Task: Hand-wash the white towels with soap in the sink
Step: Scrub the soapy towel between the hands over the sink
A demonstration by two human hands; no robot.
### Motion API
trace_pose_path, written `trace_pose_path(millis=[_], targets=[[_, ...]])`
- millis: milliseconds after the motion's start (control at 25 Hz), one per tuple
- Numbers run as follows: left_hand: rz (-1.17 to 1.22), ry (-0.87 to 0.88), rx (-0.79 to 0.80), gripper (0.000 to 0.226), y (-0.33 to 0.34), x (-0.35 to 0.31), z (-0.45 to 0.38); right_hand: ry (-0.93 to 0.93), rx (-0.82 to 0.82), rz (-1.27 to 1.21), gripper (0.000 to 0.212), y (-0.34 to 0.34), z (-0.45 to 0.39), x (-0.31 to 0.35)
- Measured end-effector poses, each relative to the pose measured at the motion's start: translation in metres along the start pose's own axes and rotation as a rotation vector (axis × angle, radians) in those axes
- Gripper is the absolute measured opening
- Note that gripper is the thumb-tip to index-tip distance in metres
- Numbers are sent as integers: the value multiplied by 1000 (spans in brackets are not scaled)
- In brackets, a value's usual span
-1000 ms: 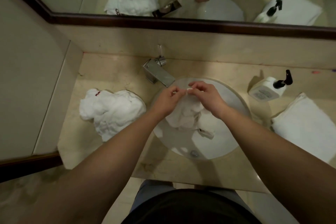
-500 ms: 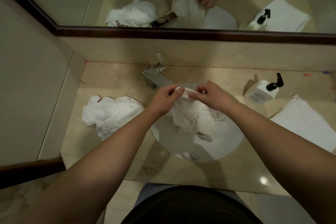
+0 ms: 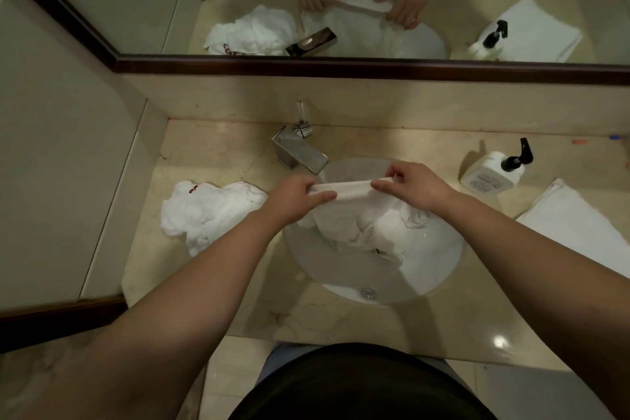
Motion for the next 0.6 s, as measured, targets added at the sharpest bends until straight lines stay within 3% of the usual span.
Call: trace_pose_path(millis=[120, 400, 600], targets=[[-145, -20, 46, 44, 15, 14, 2, -26, 55, 228, 56, 14, 3, -3], [-83, -70, 27, 31, 17, 48, 2, 52, 9, 100, 44, 18, 2, -19], [-91, -226, 2, 53, 3, 80, 3, 167, 89, 197, 65, 28, -6, -40]])
Point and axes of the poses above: each hand's wrist, its own z-axis away from the middle knuckle, its own y-axis out of the palm, x = y × z, the point moved 9 cm from there along -z, towards the middle knuckle, and after that the axes turned 7 degrees about z, right-handed, at the moved point
